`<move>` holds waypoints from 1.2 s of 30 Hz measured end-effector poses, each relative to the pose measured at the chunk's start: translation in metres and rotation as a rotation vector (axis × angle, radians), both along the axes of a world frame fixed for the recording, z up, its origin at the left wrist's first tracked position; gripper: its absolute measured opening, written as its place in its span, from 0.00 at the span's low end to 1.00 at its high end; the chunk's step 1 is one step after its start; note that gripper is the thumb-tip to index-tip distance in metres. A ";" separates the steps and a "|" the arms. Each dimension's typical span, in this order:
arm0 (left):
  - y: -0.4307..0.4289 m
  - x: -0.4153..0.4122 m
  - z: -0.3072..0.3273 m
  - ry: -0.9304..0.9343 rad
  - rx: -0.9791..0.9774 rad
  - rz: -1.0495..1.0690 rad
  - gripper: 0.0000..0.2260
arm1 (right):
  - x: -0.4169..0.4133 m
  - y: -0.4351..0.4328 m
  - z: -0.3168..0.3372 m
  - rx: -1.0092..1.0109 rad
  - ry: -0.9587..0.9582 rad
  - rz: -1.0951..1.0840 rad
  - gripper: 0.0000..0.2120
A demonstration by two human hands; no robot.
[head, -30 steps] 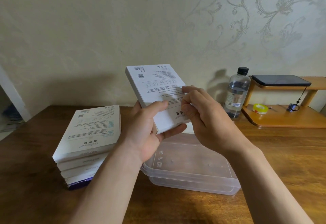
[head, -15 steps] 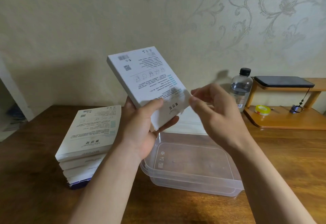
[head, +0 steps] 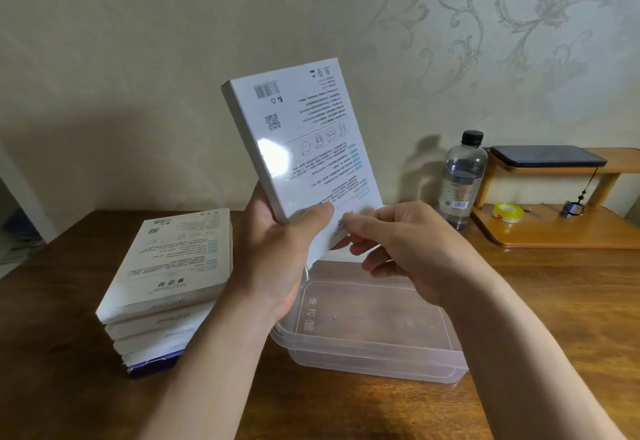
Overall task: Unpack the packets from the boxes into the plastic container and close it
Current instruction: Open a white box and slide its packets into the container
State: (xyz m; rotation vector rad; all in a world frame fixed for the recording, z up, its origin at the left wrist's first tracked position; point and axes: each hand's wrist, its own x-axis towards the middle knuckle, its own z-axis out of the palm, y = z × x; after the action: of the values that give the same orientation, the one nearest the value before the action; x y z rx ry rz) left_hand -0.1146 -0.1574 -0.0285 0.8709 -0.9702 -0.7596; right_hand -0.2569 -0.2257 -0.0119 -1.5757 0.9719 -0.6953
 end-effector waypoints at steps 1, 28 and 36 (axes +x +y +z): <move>0.000 0.001 0.000 0.012 -0.003 -0.001 0.25 | 0.000 0.000 0.000 0.008 -0.022 0.003 0.15; -0.002 0.009 0.001 0.388 0.107 -0.032 0.20 | 0.013 0.008 -0.004 -0.004 -0.425 -0.041 0.04; -0.001 0.015 0.001 0.418 0.101 -0.037 0.20 | 0.011 0.006 -0.005 -0.043 -0.394 -0.011 0.03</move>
State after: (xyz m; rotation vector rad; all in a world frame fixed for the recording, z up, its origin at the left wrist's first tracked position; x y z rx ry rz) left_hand -0.0997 -0.1589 -0.0274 0.7419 -0.5823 -0.9824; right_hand -0.2461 -0.2196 -0.0173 -1.3996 0.6767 -0.9955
